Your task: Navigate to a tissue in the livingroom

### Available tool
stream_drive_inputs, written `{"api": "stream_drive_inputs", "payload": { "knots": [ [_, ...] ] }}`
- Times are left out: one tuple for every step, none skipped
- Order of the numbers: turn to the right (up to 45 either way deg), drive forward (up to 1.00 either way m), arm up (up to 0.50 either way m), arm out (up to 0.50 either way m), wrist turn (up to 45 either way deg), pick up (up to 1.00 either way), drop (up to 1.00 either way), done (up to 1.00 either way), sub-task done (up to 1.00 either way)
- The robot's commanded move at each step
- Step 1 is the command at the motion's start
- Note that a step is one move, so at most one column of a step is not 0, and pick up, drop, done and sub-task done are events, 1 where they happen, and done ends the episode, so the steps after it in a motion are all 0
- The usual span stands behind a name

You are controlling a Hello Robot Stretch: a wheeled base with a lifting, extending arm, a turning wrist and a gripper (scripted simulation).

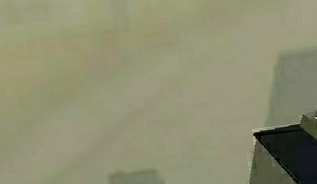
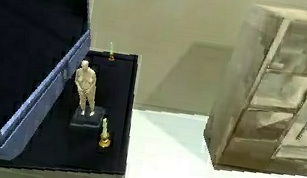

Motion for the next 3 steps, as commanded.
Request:
{"api": "stream_drive_inputs", "payload": {
  "knots": [
    [42.0,0.0,0.0,0.0,0.0,0.0,0.0,0.0,0.0],
    [0.0,1.0,0.0,0.0,0.0,0.0,0.0,0.0,0.0],
    [0.0,0.0,0.0,0.0,0.0,0.0,0.0,1.0,0.0]
  ]
}}
